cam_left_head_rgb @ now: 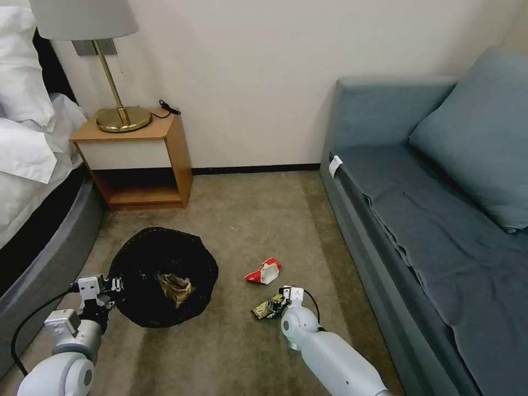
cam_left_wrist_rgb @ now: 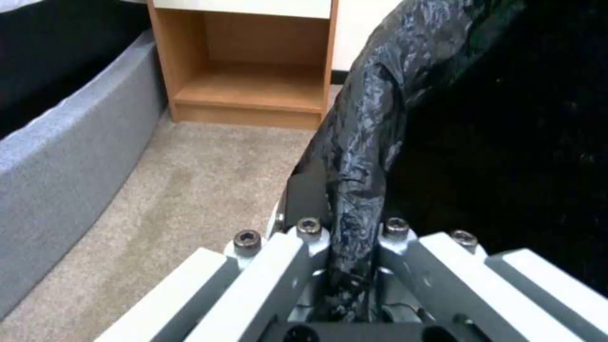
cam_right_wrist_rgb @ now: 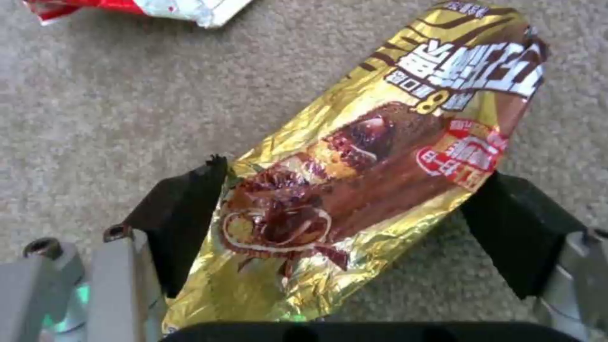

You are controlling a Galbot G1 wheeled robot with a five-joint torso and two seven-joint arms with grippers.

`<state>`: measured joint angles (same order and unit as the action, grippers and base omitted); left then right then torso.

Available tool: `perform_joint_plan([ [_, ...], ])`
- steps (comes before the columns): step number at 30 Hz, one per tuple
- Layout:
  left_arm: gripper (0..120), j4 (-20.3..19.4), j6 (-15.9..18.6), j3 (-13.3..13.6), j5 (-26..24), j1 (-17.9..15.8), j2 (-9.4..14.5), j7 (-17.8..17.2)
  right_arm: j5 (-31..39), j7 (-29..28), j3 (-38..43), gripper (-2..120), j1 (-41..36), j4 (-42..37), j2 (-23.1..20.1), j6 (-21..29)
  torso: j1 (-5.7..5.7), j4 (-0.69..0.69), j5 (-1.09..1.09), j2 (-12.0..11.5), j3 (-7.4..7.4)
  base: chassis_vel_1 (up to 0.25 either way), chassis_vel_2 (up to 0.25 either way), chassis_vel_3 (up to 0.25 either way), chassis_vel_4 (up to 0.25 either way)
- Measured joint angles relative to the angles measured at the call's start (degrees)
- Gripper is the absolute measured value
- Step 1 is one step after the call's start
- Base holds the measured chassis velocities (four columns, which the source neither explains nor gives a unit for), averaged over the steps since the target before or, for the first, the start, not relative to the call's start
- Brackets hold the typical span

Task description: Pick up the trash bin, then pick up the garbage on the floor and place it into the trash bin.

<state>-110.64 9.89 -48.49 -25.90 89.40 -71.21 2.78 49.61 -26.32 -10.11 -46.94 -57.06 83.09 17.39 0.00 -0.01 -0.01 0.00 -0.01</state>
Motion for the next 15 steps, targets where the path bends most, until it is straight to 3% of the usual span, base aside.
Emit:
perform_joint_plan([
  [6,1,0.3,0.0,0.1,0.0,-0.2,0.0,0.0,-0.4,0.3,0.0,83,0.0,0.5,0.2,-0.1,0.0,0.0,0.0,0.0,0.0,0.0,0.0,0.0,0.0],
  [15,1,0.6,0.0,0.3,0.0,-0.5,0.0,0.0,-1.1,0.4,-0.1,52,0.2,1.0,0.2,-0.1,0.0,-0.04,-0.03,0.0,0.0,0.0,0.0,0.0,0.0],
])
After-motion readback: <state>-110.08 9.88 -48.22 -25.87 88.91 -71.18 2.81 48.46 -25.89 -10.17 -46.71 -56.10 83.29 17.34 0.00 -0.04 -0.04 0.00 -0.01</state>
